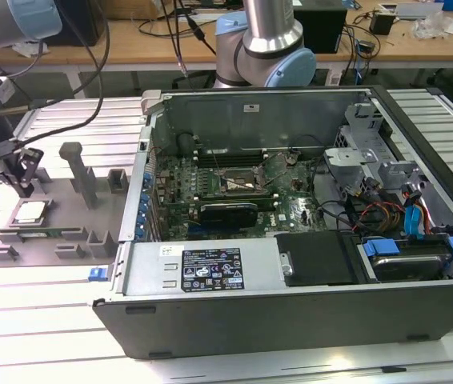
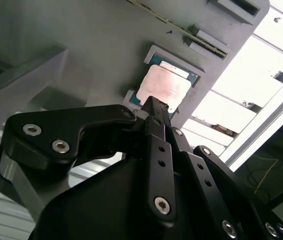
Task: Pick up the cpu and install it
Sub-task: 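Pick up the cpu and move it towards the insertion slot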
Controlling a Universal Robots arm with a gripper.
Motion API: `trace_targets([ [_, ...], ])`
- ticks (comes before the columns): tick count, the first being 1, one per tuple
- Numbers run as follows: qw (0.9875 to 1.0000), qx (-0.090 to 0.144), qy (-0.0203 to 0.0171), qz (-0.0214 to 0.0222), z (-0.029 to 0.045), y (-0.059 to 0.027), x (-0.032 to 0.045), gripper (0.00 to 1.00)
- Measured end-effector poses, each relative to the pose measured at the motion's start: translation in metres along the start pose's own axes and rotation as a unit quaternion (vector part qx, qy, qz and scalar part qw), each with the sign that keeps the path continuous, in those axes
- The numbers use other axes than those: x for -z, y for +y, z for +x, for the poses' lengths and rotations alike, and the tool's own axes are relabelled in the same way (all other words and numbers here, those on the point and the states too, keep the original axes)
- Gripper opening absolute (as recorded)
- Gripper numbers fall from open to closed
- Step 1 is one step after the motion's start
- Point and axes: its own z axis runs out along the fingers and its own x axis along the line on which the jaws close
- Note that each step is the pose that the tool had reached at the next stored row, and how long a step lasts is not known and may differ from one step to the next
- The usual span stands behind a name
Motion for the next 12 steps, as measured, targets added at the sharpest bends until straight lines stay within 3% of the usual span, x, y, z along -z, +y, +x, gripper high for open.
trace_targets([
  [5,1.0000,0.000,0.0074,0.0006,0.0016,-0.0030,-0.0084,0.11],
  [12,0.9999,0.000,0.0107,0.0008,0.0042,-0.0047,-0.0221,0.11],
])
